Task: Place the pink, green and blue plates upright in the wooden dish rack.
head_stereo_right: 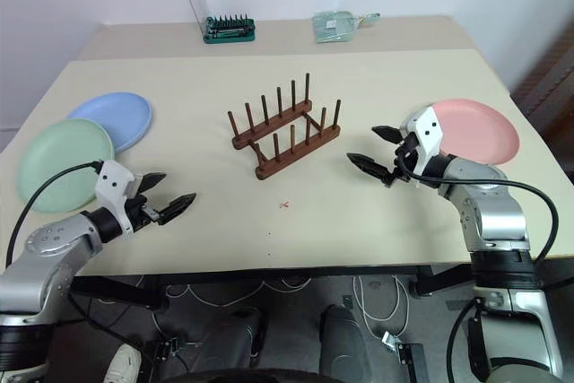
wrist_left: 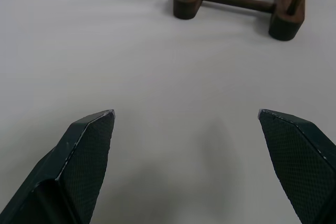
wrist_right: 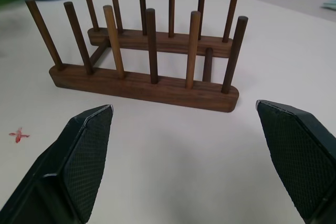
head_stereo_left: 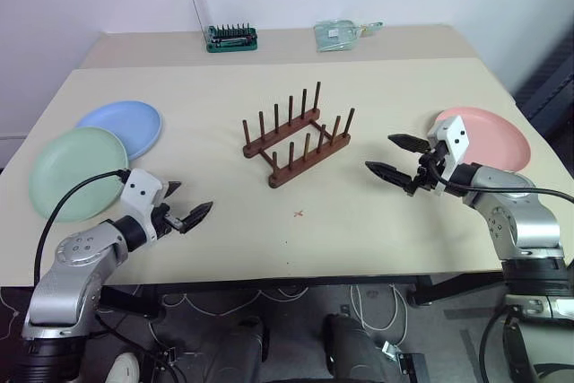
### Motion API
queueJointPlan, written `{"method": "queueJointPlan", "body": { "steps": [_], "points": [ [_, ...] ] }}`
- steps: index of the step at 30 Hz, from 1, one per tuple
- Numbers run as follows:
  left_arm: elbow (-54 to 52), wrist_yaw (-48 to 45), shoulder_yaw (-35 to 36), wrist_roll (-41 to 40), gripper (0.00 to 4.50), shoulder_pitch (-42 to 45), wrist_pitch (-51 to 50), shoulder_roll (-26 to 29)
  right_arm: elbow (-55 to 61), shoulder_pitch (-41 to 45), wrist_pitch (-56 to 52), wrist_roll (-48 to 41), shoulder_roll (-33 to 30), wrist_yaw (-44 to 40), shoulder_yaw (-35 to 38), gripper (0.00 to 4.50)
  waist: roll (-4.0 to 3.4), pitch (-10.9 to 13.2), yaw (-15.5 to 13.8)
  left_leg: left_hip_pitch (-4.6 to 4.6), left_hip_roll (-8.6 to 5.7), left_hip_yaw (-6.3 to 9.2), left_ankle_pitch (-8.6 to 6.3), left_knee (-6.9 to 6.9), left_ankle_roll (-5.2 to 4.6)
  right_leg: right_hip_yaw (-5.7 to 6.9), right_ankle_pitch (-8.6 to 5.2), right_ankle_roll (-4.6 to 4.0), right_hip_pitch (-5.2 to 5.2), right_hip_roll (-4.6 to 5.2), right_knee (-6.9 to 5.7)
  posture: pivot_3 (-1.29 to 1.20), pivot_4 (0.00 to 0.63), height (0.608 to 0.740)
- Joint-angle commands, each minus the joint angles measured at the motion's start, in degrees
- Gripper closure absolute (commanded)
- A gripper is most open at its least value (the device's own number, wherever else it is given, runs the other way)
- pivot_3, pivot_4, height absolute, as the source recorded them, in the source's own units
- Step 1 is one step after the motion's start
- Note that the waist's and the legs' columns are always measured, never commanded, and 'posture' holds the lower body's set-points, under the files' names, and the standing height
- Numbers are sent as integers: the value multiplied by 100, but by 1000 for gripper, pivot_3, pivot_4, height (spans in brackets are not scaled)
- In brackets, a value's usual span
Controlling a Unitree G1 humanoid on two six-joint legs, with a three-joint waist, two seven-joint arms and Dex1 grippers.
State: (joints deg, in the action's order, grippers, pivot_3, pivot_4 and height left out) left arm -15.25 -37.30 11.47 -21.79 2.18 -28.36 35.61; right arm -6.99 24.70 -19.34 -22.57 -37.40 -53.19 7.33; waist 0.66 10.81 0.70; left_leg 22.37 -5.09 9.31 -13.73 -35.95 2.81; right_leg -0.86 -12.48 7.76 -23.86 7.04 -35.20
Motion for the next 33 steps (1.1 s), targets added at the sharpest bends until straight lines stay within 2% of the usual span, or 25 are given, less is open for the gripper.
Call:
{"method": "queueJointPlan", "body": {
  "steps": [1,13,17,22,30,33],
  "points": [
    [29,-97,-140,89,0,96,128,48,323,-73,66,-57,-115,45,211,43,0,0,0,0,0,0,0,0,0,-1,0,0,0,0,0,0,150,740],
    [445,-342,-503,206,0,499,272,27,1035,-618,-224,-209,-162,208,386,43,-1,0,7,0,3,-12,0,1,-1,-12,1,0,-6,-5,-1,0,150,740],
    [504,-797,-693,114,0,491,321,114,1551,-905,-395,-317,-46,384,372,43,-1,0,-1,-1,5,-15,-1,3,-2,-14,1,-1,-8,-5,0,0,150,740],
    [688,-1087,-1136,366,0,750,433,109,2052,-1131,-616,-460,79,536,277,43,0,0,-4,1,5,-18,-1,0,-2,-18,1,-1,-9,-5,0,0,150,740],
    [1814,-1047,-2130,1157,0,1560,1020,-548,2373,-1165,-785,-478,353,851,50,43,-3,-5,-23,1,3,-21,-2,-1,-4,-20,1,1,-7,-5,2,0,150,740],
    [2391,-971,-2377,1335,0,1998,1278,-1032,2514,-1207,-830,-561,392,919,75,43,-15,-12,-78,0,2,-20,-2,-5,-4,-20,2,1,-3,-5,2,0,150,740]
  ]
}}
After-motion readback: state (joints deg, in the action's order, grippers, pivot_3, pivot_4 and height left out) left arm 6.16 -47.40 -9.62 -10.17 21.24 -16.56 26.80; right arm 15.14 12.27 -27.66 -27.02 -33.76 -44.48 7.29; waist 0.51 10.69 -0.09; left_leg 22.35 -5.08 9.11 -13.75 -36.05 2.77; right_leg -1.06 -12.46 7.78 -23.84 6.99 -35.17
